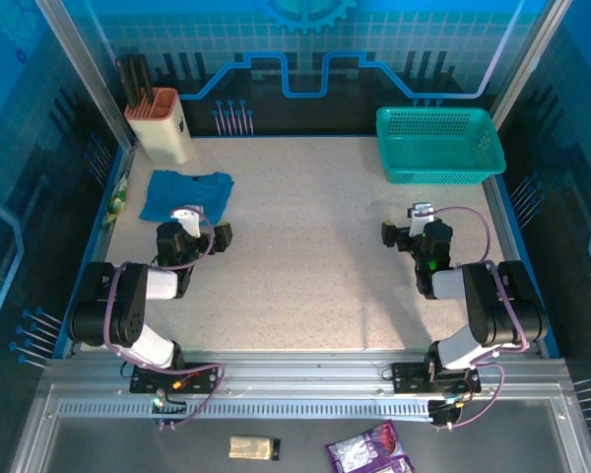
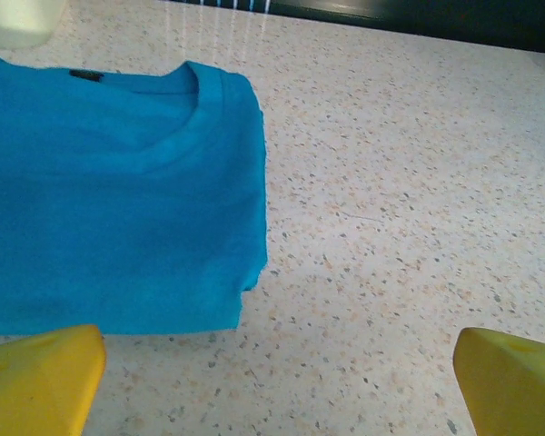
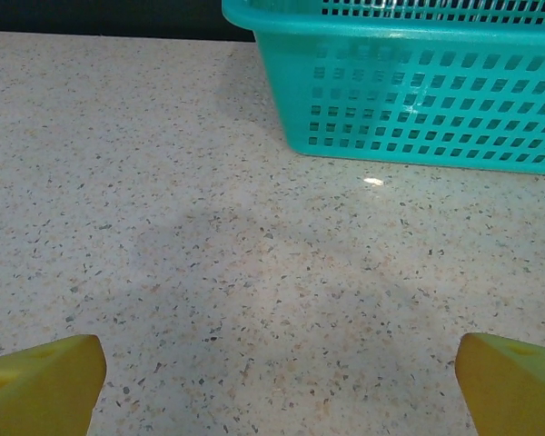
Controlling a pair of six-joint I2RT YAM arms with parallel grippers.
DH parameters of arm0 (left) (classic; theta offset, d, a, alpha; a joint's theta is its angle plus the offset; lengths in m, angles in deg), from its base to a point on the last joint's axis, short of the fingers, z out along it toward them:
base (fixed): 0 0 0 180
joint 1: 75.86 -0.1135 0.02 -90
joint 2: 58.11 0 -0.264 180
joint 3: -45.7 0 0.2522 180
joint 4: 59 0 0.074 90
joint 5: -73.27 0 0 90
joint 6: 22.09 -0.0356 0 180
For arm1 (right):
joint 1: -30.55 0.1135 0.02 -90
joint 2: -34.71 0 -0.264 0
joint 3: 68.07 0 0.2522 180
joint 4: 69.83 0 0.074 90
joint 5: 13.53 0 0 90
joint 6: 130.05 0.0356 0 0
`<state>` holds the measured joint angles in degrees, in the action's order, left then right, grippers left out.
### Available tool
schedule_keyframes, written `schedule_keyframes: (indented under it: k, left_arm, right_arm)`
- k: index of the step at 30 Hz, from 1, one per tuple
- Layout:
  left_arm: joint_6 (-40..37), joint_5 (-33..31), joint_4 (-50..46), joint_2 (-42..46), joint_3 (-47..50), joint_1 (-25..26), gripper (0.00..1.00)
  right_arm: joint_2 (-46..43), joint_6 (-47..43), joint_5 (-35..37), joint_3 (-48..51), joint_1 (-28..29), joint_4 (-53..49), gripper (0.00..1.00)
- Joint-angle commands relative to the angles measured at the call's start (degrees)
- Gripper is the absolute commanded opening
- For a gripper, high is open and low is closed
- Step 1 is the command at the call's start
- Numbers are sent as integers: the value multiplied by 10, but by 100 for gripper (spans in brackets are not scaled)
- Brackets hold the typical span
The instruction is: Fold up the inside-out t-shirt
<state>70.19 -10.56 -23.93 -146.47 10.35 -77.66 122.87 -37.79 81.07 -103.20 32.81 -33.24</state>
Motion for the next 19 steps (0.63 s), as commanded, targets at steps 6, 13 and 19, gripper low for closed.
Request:
schedule_keyframes:
  k: [6, 13, 19]
  left_arm:
    - [-23, -51, 25, -3, -7, 5, 99]
    - [-23, -51, 25, -3, -8, 5, 99]
    - [-23, -50, 25, -3, -8, 5, 99]
  right_arm:
    - [2, -16, 14, -6, 10, 24, 100]
    - [2, -16, 15, -6, 10, 24, 100]
    - [2, -16, 18, -5, 10, 26, 100]
